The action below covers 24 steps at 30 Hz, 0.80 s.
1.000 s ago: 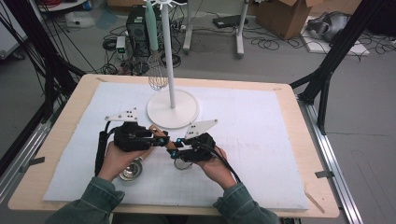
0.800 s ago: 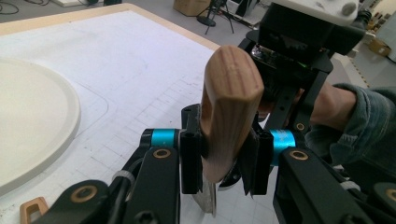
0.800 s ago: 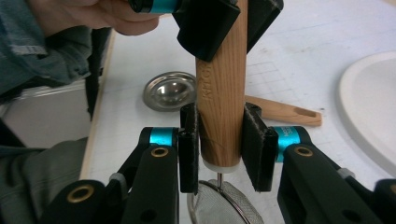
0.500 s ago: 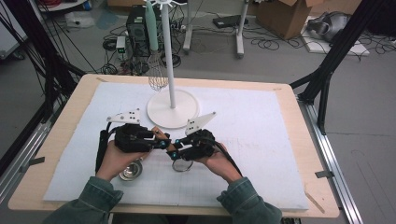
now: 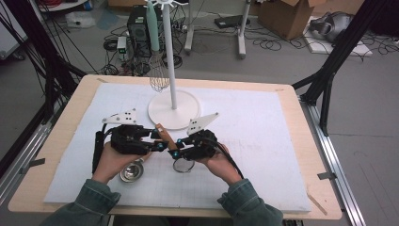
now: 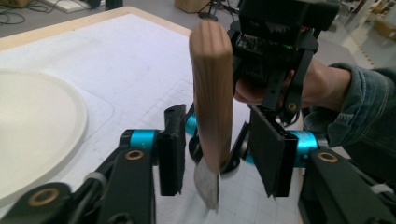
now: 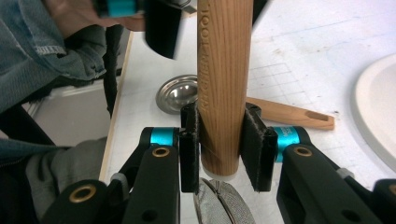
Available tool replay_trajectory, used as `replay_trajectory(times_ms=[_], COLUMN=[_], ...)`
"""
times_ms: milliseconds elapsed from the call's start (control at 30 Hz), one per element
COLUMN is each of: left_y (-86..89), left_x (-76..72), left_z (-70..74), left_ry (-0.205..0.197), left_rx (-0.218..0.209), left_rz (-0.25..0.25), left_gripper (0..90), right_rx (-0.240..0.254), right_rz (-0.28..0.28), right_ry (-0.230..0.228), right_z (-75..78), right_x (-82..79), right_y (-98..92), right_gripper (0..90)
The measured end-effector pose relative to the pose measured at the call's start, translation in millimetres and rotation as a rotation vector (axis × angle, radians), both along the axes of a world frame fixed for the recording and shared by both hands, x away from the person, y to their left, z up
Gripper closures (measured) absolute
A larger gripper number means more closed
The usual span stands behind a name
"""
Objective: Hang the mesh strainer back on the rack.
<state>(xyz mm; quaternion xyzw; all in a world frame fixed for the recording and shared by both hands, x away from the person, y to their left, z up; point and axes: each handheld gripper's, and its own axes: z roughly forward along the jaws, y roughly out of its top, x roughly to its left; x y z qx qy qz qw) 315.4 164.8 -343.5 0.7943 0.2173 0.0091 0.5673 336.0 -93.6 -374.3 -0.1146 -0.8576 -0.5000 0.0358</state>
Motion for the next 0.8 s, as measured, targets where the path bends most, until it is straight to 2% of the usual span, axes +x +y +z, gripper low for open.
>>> replay_trajectory(times_ms=[267, 367, 800], left_y=[21.7, 29.4, 67.0], left_x=[-6.5, -11.1, -22.3], left_z=[-0.5, -2.4, -19.6], left_ry=[-0.029, -0.052, -0.062], left_rx=[0.016, 0.048, 0.05], left_rz=[0.076, 0.128, 0.253], left_gripper=[44.2, 40.3, 31.3], right_rx=[0.038, 0.051, 0.088], right_rz=[-0.076, -0.093, -0.154], right_ry=[-0.01, -0.01, -0.021], right_z=[7.2, 11.6, 41.9], right_x=[6.1, 8.8, 23.6], right_y=[-12.7, -16.8, -25.1], right_gripper=[70.9, 70.8, 70.8])
